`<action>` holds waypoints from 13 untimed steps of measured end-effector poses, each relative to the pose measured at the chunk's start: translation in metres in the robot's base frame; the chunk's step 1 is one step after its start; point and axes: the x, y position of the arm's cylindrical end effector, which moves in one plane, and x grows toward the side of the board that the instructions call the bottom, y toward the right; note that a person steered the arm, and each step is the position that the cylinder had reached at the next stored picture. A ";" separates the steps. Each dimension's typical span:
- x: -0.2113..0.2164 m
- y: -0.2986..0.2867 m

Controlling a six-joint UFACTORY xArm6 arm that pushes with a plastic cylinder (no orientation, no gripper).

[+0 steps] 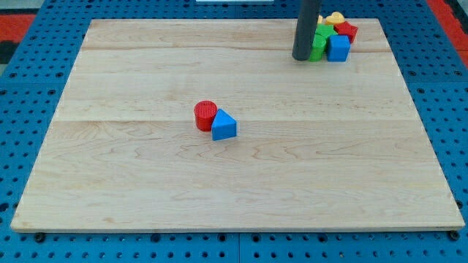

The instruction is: Slide the blue triangle towards the center right of the board

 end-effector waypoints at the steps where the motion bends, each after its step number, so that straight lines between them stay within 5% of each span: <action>1: 0.000 0.000; 2: 0.002 -0.001; 5: 0.211 -0.028; 6: 0.247 -0.094; 8: 0.197 -0.145; 13: 0.073 -0.106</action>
